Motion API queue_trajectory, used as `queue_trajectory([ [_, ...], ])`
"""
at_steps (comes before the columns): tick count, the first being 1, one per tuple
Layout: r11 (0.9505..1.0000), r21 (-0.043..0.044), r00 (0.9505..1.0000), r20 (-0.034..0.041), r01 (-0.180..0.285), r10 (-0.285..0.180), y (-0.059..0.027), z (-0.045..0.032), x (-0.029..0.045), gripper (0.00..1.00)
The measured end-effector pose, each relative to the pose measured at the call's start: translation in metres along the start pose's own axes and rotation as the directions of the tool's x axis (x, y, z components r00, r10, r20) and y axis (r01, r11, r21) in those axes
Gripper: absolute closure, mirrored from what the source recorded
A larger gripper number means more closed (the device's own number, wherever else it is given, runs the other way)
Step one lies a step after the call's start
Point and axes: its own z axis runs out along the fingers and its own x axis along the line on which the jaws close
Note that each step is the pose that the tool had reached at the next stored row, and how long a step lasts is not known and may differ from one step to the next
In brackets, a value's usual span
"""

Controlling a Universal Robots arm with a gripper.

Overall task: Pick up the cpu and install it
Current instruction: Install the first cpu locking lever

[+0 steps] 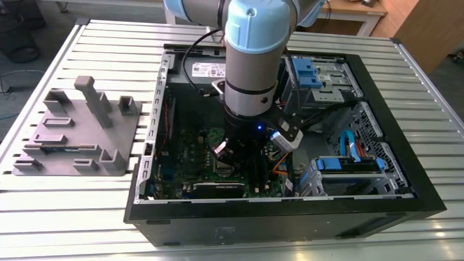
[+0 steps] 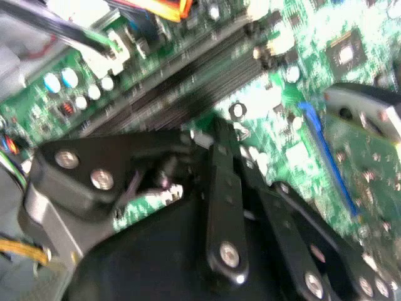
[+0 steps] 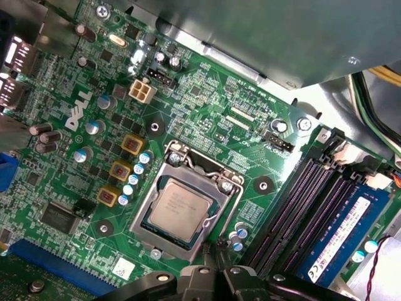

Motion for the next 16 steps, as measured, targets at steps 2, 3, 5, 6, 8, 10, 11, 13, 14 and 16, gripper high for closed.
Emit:
queue_trajectory([
  [2, 1.0000, 0.0005, 1.0000, -0.0005, 0.000, 0.000, -0.0010, 0.0000, 0.0006, 0.89],
  [3, 1.0000, 0.0004, 1.0000, -0.0004, 0.000, 0.000, -0.0014, 0.0000, 0.0008, 0.89],
  [5, 1.0000, -0.0017, 1.0000, 0.0006, 0.000, 0.000, -0.0021, 0.0000, 0.0011, 0.89],
  [6, 1.0000, -0.0022, 1.0000, 0.0008, 0.000, 0.000, -0.0022, -0.0001, 0.0012, 0.89],
  [8, 1.0000, -0.0043, 1.0000, 0.0020, 0.000, 0.000, -0.0026, -0.0010, 0.0013, 0.89],
  [10, 1.0000, -0.0067, 1.0000, 0.0037, 0.000, 0.000, -0.0030, -0.0034, 0.0014, 0.89],
  [11, 1.0000, -0.0069, 1.0000, 0.0034, 0.000, 0.000, -0.0033, -0.0054, 0.0016, 0.89],
  [13, 1.0000, -0.0074, 1.0000, 0.0036, 0.000, 0.000, -0.0039, -0.0091, 0.0017, 0.89],
  [14, 1.0000, -0.0074, 1.0000, 0.0036, 0.000, 0.000, -0.0042, -0.0112, 0.0018, 0.89],
  [16, 1.0000, -0.0076, 1.0000, 0.0037, 0.000, 0.000, -0.0049, -0.0153, 0.0020, 0.89],
])
